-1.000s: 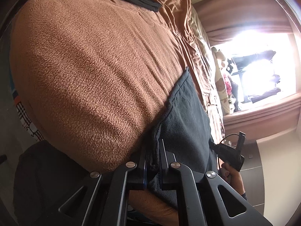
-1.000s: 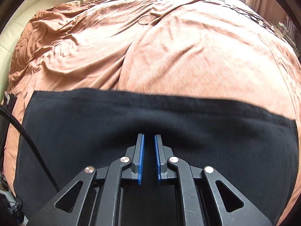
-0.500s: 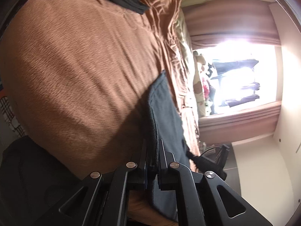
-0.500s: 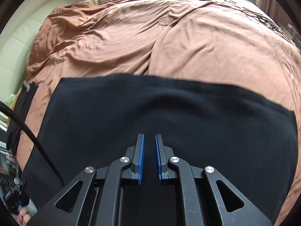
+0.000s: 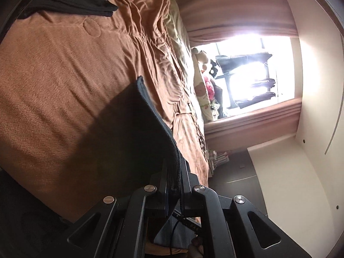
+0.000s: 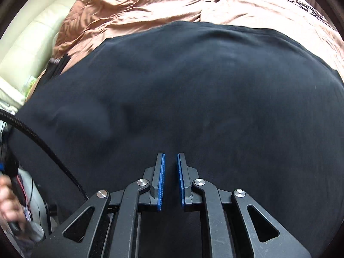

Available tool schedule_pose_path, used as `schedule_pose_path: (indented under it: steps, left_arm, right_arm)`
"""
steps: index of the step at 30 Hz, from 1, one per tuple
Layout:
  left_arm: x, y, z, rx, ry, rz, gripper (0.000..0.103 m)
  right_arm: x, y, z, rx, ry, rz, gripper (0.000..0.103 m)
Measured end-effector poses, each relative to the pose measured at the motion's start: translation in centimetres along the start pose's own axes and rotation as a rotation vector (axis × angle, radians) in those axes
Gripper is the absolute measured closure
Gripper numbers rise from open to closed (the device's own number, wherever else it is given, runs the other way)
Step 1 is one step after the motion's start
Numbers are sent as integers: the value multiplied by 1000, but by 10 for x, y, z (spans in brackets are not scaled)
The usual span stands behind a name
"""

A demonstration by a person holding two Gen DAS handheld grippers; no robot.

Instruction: Fold small clothes

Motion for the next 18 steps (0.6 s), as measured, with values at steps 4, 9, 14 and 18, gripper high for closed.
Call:
schedule_pose_path:
  steps: [4, 9, 14, 18]
  left_arm:
    - [-1, 17, 5, -23, -14, 14, 96]
    - [-3, 41, 11, -44, -27, 51, 96]
    - [-6, 64, 21, -63, -47, 73, 96]
    - [-12, 85, 29, -63, -67, 106, 96]
  right_arm:
    - [-20, -2, -8, 25, 17, 26, 94]
    - [-41, -3, -15, 55, 34, 39, 94]
    - [-60, 0, -23, 84, 57, 58, 94]
    - [-72, 2, -35, 117, 66, 64, 94]
Point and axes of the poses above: each gripper's, at about its wrist camera, not at the fingertips, and z roughly the way its jaws point, y to its right, x to its top, the point moved 5 cm from there along z, roughly the way its jaws point, and after that the axes turned 3 degrees about -y, right-handed, at the moved point
